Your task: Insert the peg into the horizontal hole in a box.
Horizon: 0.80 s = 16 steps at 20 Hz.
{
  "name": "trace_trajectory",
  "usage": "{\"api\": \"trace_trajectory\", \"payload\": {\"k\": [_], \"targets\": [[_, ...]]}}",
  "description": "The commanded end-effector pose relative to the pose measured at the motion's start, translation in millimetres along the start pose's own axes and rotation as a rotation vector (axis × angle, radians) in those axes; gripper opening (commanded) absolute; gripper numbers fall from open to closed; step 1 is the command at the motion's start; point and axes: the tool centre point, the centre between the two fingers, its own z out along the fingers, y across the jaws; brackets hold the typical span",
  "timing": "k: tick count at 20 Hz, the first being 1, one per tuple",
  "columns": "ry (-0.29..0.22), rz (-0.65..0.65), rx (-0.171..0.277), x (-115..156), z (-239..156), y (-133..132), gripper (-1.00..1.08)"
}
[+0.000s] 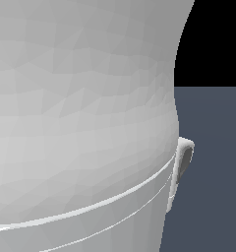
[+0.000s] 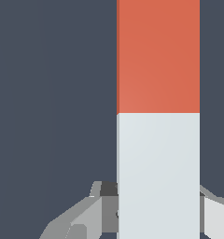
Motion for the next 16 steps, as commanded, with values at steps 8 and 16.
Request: {"api": "trace_trajectory", "payload": {"k": [8, 16], "targets": [[-0.002, 0.100, -0.001, 50.0, -17.4, 51.3, -1.00], [-0.002, 0.200, -0.002, 93.9, -33.7, 106.7, -1.00]]}}
